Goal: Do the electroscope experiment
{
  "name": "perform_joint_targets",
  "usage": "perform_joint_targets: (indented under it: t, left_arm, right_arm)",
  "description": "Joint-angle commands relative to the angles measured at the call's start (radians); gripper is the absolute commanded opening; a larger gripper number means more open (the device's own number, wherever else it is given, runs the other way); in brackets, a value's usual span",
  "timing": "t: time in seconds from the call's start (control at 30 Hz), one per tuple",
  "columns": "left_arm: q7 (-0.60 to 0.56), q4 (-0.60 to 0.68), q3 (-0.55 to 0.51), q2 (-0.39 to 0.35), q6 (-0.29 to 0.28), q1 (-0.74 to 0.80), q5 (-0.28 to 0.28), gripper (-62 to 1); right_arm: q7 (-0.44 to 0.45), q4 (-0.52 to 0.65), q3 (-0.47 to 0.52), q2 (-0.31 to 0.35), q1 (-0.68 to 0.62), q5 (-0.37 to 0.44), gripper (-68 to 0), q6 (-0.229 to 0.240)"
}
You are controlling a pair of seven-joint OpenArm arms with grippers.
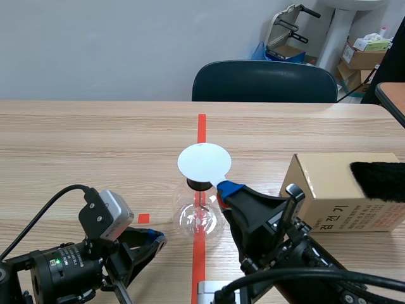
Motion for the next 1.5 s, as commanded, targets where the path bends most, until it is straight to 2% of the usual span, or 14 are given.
perform_joint_targets:
  t: [0.0,0.23,0.4,0.73,1.03,1.17,1.47]
  left_arm:
    - [-0.014,0.012,-0.003,0.006,-0.003,0.000,-0.003,-56.9]
    - [-0.014,0.012,-0.003,0.006,-0.003,0.000,-0.003,-56.9]
    - [-0.014,0.012,-0.003,0.006,-0.003,0.000,-0.003,-56.9]
    - [-0.014,0.012,-0.003,0.006,-0.003,0.000,-0.003,-56.9]
    - [-0.014,0.012,-0.003,0.006,-0.003,0.000,-0.003,-56.9]
    - [-0.014,0.012,-0.003,0.006,-0.003,0.000,-0.003,-56.9]
    - [-0.014,0.012,-0.003,0.006,-0.003,0.000,-0.003,-56.9]
  right_arm:
    - [-0.001,0.017,0.010,0.000,0.014,0.000,-66.2,-0.014]
    - [-0.040,0.017,0.010,0.000,0.014,0.000,-66.2,-0.014]
    - [-0.171,0.017,0.010,0.000,0.014,0.000,-66.2,-0.014]
    - [-0.491,0.017,0.010,0.000,0.014,0.000,-66.2,-0.014]
    - [-0.692,0.017,0.010,0.000,0.014,0.000,-66.2,-0.014]
    - [-0.732,0.017,0.010,0.000,0.014,0.001,-66.2,-0.014]
    - [-0.734,0.017,0.010,0.000,0.014,0.001,-66.2,-0.014]
